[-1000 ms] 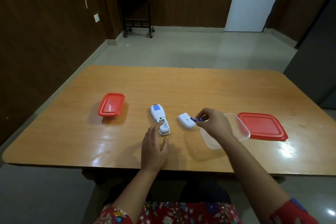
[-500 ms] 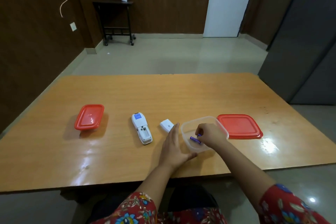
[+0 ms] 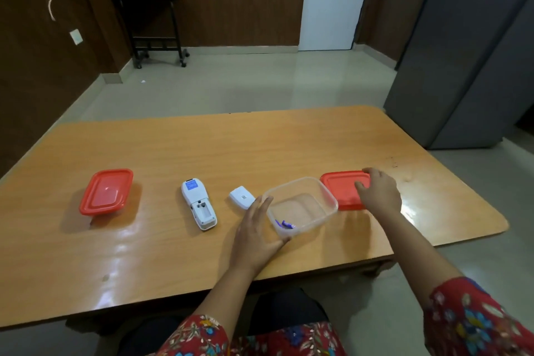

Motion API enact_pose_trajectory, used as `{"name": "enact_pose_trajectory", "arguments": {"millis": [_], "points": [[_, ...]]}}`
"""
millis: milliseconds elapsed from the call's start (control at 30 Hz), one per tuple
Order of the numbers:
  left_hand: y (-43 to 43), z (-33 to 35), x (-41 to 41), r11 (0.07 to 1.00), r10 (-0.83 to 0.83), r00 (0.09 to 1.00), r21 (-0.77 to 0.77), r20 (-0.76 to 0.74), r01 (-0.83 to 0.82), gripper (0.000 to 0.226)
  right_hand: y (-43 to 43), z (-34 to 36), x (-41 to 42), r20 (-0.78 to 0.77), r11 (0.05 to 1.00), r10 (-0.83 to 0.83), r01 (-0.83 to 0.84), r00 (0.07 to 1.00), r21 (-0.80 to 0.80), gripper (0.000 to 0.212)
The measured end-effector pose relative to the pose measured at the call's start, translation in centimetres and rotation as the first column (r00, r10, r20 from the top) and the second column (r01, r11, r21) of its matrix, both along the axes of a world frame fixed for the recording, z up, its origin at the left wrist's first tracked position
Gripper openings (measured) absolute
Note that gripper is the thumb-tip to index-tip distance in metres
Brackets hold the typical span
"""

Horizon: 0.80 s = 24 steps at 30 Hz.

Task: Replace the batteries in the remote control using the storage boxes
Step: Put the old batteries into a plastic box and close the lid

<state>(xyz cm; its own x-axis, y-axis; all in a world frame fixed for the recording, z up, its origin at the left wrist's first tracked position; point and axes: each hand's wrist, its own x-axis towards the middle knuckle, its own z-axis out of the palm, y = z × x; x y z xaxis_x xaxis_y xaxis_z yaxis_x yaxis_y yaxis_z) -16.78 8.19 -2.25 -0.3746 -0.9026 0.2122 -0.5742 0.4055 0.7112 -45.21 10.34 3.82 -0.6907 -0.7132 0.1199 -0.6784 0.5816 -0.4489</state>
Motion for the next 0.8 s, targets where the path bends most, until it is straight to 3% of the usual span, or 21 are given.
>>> {"name": "enact_pose_trajectory", "arguments": {"millis": [133,267,367,467,667,800], "points": [[0.0,-0.2,0.0,1.000,0.024,1.000,-0.007,-0.008,-0.024,0.085,0.1,-1.2,-2.8,0.094,0.934,-0.160,0.120,0.983,0.336,0.087],[0.1,-0.1,0.0,0.999,0.031,0.999,-0.009,-0.008,-0.031,0.084,-0.8,-1.0,-2.8,0.159,0.926,-0.173,0.106,0.972,0.363,0.086],[0.2,0.0,0.1,0.999,0.035,0.999,0.010,-0.034,-0.035,0.084,-1.4,-0.3,-2.6,0.322,0.954,-0.236,0.156,0.917,0.255,0.092],[0.3,0.0,0.2,0.999,0.043,0.997,0.027,-0.068,-0.041,0.083,-1.5,1.0,-2.3,0.369,0.980,-0.201,0.190,0.908,0.067,0.059],[0.4,0.1,0.3,0.998,0.039,0.995,0.055,-0.092,-0.034,0.084,-0.3,4.7,0.5,0.265,0.919,0.124,-0.011,0.956,-0.393,0.028],[0.4,0.1,0.4,0.997,0.029,0.992,0.079,-0.124,-0.019,0.088,0.5,5.0,2.7,0.030,0.810,0.365,-0.301,0.931,-0.503,0.020]]}}
